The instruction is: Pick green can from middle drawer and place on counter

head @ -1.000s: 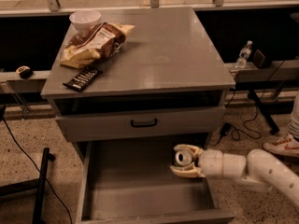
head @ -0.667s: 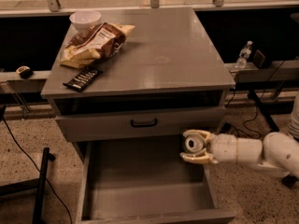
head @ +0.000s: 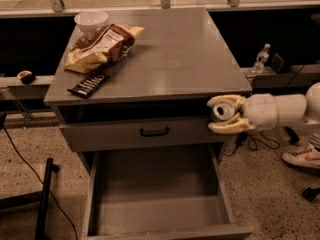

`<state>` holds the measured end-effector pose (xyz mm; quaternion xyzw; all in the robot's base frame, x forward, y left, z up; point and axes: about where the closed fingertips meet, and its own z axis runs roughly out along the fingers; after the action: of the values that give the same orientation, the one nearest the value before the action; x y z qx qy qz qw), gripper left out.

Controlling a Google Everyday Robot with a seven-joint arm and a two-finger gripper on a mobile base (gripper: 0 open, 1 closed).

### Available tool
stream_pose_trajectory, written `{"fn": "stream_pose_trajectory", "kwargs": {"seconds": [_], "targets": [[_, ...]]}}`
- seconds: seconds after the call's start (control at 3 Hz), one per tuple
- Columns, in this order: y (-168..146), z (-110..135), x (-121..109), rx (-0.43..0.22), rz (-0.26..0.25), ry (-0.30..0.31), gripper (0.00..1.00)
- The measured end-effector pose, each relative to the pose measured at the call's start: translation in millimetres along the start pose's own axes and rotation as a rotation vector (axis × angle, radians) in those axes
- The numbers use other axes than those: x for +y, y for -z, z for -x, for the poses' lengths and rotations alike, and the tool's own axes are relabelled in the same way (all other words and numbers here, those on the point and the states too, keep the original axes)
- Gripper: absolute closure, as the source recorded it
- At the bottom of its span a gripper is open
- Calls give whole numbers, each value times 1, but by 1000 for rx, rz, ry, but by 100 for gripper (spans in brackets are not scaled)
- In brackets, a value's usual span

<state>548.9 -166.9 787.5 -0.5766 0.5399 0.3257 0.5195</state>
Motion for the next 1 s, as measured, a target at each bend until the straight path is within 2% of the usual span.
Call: {"fn": "stream_pose_trajectory", "kwargs": {"seconds": [0.33, 0.67, 1.0], "targets": [[18, 24, -16, -13, 7, 49, 100], [18, 24, -17, -11, -2, 50, 100], [14, 36, -42, 37, -36, 76, 100]]}}
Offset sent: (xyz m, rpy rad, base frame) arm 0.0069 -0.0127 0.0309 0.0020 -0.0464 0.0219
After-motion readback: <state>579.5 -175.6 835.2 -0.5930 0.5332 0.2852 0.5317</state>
